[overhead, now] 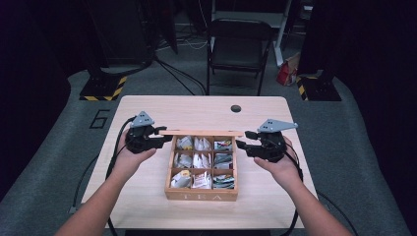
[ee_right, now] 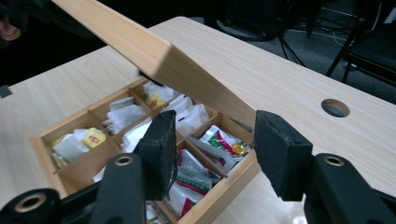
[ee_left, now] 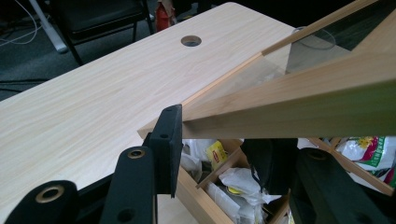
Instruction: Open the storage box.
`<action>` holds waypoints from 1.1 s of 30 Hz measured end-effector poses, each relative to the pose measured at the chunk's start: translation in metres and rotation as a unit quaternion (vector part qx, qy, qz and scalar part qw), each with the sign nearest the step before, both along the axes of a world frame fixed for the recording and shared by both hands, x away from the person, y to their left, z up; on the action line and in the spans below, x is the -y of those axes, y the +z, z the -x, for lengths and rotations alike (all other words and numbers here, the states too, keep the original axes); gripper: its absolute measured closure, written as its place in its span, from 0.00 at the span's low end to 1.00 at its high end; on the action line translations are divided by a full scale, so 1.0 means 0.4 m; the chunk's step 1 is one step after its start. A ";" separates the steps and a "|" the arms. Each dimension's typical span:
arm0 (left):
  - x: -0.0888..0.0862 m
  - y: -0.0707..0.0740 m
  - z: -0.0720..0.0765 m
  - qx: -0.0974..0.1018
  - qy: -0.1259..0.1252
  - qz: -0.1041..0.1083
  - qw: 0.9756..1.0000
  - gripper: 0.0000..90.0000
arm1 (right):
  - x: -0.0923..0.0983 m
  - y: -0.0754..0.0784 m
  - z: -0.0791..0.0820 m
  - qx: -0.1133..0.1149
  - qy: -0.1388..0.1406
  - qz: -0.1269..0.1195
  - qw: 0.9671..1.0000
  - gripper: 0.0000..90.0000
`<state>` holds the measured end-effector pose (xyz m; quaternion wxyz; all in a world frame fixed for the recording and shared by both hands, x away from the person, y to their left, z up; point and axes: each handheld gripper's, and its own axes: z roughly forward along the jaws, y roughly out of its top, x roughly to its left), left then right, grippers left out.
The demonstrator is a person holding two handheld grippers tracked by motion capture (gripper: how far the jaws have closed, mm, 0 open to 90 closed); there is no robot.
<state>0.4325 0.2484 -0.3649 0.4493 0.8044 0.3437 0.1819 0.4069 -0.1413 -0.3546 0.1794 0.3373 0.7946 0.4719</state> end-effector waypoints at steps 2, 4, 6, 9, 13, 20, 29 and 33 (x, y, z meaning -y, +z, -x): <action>0.001 0.004 -0.007 0.000 0.003 0.003 1.000 0.64 | -0.001 -0.002 -0.006 -0.003 -0.003 0.000 1.000 0.55; -0.001 0.008 -0.013 -0.003 0.002 0.004 1.000 0.64 | -0.004 -0.008 -0.020 -0.003 -0.006 -0.001 1.000 0.55; -0.001 0.013 -0.018 -0.008 0.001 0.005 1.000 0.64 | -0.010 -0.020 -0.040 -0.004 -0.012 -0.002 1.000 0.55; 0.000 0.018 -0.025 -0.005 0.003 0.004 1.000 0.64 | -0.013 -0.028 -0.054 -0.005 -0.016 -0.002 1.000 0.55; -0.002 0.023 -0.035 -0.008 0.001 0.010 1.000 0.64 | -0.016 -0.038 -0.081 -0.009 -0.027 -0.003 1.000 0.56; -0.003 0.028 -0.048 -0.011 0.001 0.016 1.000 0.64 | -0.025 -0.050 -0.108 -0.013 -0.029 -0.004 0.999 0.57; -0.002 0.037 -0.058 -0.011 0.002 0.016 1.000 0.64 | -0.040 -0.057 -0.130 -0.014 -0.034 -0.003 0.999 0.60; -0.001 0.040 -0.062 -0.009 0.003 0.014 1.000 0.64 | -0.046 -0.059 -0.134 -0.009 -0.039 0.004 0.999 0.64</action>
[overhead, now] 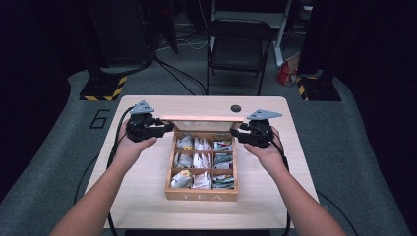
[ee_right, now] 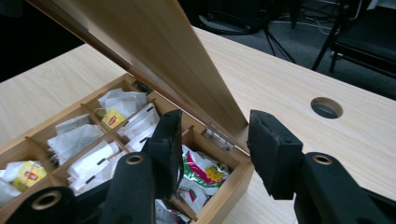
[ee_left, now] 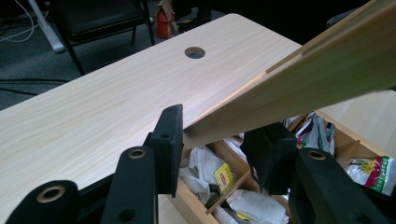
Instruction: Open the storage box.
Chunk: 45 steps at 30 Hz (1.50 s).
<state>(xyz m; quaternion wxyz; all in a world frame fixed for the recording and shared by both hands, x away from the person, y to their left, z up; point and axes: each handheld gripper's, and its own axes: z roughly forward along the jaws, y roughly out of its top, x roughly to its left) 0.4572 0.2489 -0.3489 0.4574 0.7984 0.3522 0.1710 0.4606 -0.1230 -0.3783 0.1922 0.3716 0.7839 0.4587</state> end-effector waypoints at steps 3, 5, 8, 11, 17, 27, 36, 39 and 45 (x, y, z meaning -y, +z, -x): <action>0.000 0.001 -0.003 0.001 0.002 0.004 1.000 0.64 | 0.002 0.001 -0.002 0.000 -0.007 -0.005 1.000 0.68; 0.000 0.001 -0.005 0.002 0.004 0.006 1.000 0.64 | 0.002 0.001 -0.005 0.001 -0.010 -0.009 1.000 0.68; -0.001 0.002 -0.008 0.000 0.004 0.009 1.000 0.64 | 0.001 0.001 -0.007 0.001 -0.013 -0.010 1.000 0.68; -0.001 0.000 -0.011 0.005 0.008 0.013 1.000 0.63 | 0.002 0.003 -0.011 -0.002 -0.013 -0.013 1.000 0.68; -0.004 -0.021 -0.019 0.002 0.014 0.014 1.000 0.59 | 0.001 0.007 -0.018 -0.005 -0.014 -0.015 1.000 0.68; -0.002 -0.070 -0.050 0.001 0.024 0.004 1.000 0.60 | -0.001 0.011 -0.031 -0.007 -0.022 -0.022 0.999 0.68; 0.004 -0.097 -0.075 -0.002 0.032 -0.004 0.999 0.62 | -0.002 0.014 -0.040 -0.004 -0.022 -0.021 1.000 0.68; 0.008 -0.102 -0.080 -0.001 0.033 -0.010 0.999 0.63 | -0.002 0.014 -0.041 -0.003 -0.023 -0.022 0.999 0.68; 0.019 -0.099 -0.083 0.007 0.032 -0.015 0.999 0.68 | -0.003 0.015 -0.044 -0.006 -0.025 -0.025 0.999 0.68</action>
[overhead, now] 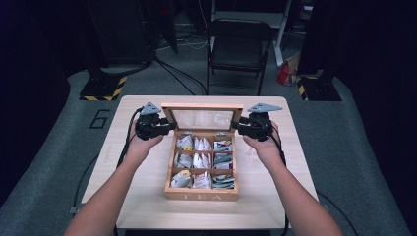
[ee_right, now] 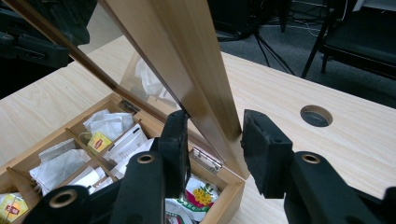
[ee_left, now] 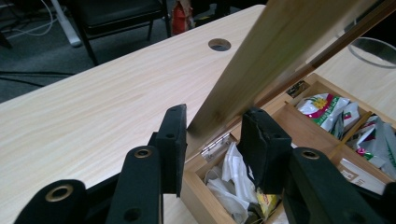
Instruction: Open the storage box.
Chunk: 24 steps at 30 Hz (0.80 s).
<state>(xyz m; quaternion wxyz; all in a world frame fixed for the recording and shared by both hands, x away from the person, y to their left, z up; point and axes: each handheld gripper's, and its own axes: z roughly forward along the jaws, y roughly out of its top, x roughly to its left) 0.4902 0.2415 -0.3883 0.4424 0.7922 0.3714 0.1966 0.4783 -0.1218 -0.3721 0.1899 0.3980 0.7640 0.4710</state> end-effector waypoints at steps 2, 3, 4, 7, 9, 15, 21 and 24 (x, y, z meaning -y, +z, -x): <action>0.000 0.001 -0.001 0.000 0.000 0.000 1.000 0.68 | 0.000 0.001 -0.001 -0.001 0.000 0.001 1.000 0.68; 0.000 0.001 -0.003 0.000 0.000 0.001 1.000 0.69 | 0.000 0.001 -0.002 -0.001 -0.001 0.000 1.000 0.68; 0.001 0.001 -0.003 0.000 0.001 0.002 1.000 0.69 | 0.000 0.001 -0.004 0.000 -0.001 -0.001 1.000 0.68; 0.001 0.002 -0.008 -0.001 0.000 0.003 1.000 0.69 | 0.001 0.001 -0.008 0.001 0.000 -0.003 1.000 0.68; 0.001 0.003 -0.010 -0.003 -0.002 0.002 1.000 0.69 | 0.003 0.001 -0.013 0.000 0.001 -0.005 1.000 0.68; 0.000 0.005 -0.019 -0.006 -0.001 0.005 1.000 0.69 | 0.000 -0.003 -0.019 -0.002 -0.002 -0.005 1.000 0.65; -0.001 0.006 -0.025 -0.009 0.000 0.008 1.000 0.70 | -0.002 -0.012 -0.030 -0.007 -0.006 0.002 1.000 0.64; -0.001 0.006 -0.028 -0.010 0.001 0.010 1.000 0.70 | 0.000 -0.016 -0.036 -0.011 -0.008 0.000 1.000 0.64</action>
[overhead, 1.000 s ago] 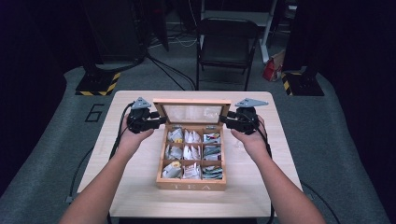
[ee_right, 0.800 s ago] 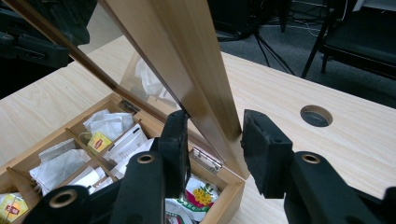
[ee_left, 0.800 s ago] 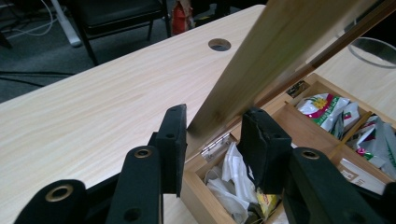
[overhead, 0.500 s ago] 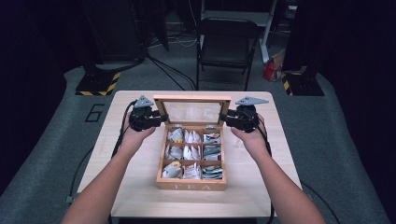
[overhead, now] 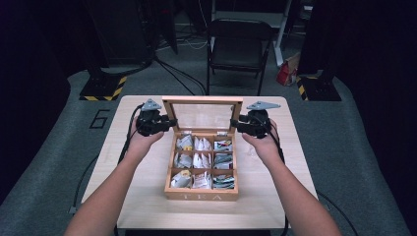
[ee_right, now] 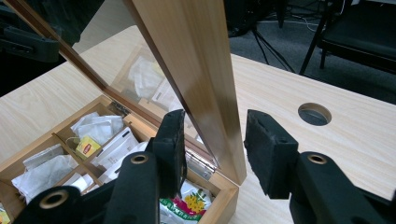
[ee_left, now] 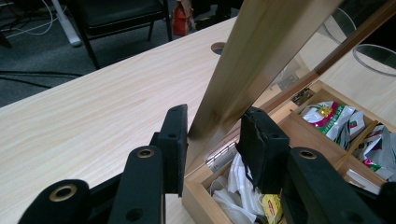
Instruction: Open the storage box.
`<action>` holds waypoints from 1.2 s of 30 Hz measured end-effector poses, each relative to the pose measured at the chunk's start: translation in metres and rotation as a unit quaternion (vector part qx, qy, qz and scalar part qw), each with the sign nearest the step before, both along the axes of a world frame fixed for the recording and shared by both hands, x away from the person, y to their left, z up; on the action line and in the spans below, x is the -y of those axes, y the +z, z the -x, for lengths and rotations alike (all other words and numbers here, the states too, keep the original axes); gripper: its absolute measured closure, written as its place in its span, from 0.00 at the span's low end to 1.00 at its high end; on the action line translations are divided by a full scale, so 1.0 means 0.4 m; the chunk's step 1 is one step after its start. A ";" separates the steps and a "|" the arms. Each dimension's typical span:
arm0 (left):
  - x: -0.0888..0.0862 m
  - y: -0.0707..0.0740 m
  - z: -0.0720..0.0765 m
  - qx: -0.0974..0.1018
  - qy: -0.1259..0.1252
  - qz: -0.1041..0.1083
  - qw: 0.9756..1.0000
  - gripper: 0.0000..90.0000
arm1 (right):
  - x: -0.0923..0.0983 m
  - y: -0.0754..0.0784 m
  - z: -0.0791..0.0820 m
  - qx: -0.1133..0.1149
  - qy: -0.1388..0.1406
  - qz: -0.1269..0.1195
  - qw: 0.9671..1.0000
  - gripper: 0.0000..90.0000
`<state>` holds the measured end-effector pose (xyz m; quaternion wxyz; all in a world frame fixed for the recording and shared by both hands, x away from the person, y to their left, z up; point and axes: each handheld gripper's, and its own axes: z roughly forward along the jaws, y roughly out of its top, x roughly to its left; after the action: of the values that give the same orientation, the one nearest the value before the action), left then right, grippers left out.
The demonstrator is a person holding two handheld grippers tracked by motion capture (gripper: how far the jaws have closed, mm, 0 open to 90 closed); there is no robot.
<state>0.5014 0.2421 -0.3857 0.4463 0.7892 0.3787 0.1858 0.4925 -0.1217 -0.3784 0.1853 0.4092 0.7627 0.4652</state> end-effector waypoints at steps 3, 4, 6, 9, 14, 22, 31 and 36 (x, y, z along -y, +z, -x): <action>0.002 0.003 -0.004 -0.002 0.000 -0.004 1.000 0.70 | 0.002 -0.004 -0.005 -0.003 0.000 0.003 1.000 0.64; 0.003 0.004 -0.006 -0.002 0.001 -0.004 1.000 0.70 | 0.002 -0.007 -0.008 -0.004 -0.002 0.004 1.000 0.64; 0.002 0.005 -0.009 -0.004 -0.001 -0.004 1.000 0.70 | 0.002 -0.008 -0.010 -0.005 -0.002 0.003 1.000 0.63; 0.003 0.006 -0.016 -0.004 0.002 -0.002 1.000 0.70 | 0.001 -0.016 -0.018 -0.010 0.001 0.006 1.000 0.63; 0.003 0.007 -0.027 -0.007 0.003 -0.001 1.000 0.71 | -0.003 -0.027 -0.031 -0.015 -0.002 0.008 1.000 0.61; 0.002 0.006 -0.034 -0.008 0.005 0.003 1.000 0.71 | -0.007 -0.040 -0.051 -0.023 -0.006 0.007 1.000 0.68; 0.001 0.003 -0.038 -0.008 0.011 0.009 1.000 0.71 | -0.007 -0.040 -0.064 -0.033 -0.008 0.001 0.999 0.69; -0.004 0.004 -0.037 -0.014 0.010 0.011 1.000 0.68 | -0.007 -0.040 -0.072 -0.035 -0.010 0.001 0.999 0.70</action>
<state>0.5161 0.2436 -0.3843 0.4478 0.7827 0.3954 0.1747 0.5212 -0.1188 -0.3943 0.1642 0.4328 0.7650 0.4477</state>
